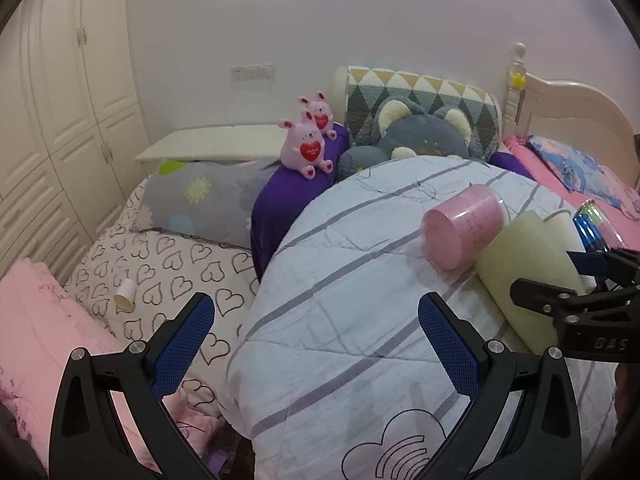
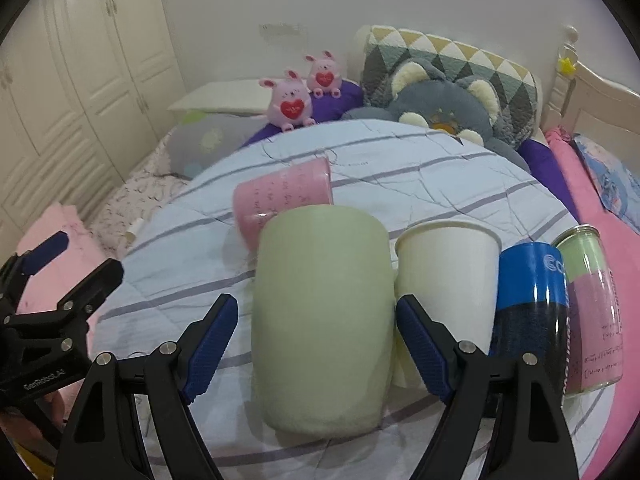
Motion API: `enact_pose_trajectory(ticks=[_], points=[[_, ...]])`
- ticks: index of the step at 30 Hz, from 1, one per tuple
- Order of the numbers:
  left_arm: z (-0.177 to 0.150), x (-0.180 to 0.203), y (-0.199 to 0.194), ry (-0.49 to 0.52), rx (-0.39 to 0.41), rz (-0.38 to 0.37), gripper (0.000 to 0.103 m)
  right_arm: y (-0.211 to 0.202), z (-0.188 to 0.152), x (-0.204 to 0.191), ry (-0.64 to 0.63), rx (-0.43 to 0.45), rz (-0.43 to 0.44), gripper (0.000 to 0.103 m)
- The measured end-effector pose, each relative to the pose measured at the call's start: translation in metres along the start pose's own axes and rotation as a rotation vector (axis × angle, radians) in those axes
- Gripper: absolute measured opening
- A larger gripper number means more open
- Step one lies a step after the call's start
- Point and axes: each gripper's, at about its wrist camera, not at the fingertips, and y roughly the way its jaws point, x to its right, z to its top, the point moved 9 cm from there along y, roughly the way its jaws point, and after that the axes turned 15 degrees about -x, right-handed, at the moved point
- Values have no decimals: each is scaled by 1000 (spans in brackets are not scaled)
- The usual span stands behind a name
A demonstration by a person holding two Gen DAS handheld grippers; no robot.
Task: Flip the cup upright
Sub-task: 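Close the right gripper on the pale green cup's rim and lift it, then rotate the held green cup with the right gripper, bottom turning downward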
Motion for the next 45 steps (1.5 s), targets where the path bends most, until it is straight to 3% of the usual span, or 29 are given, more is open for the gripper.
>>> enact_pose_trajectory(ticks=[5, 10, 18, 37, 45], points=[[-2, 8, 10, 21, -29, -25, 103, 15, 4, 2, -29, -41, -82, 83], [-5, 17, 17, 32, -58, -51, 103, 25, 4, 0, -39, -55, -102, 82], [-9, 24, 12, 37, -65, -47, 103, 16, 3, 5, 20, -45, 6, 81], [-13, 29, -26, 16, -24, -65, 103, -20, -5, 18, 84, 4, 80, 80], [-20, 36, -43, 23, -3, -60, 103, -42, -40, 20, 73, -37, 121, 80]])
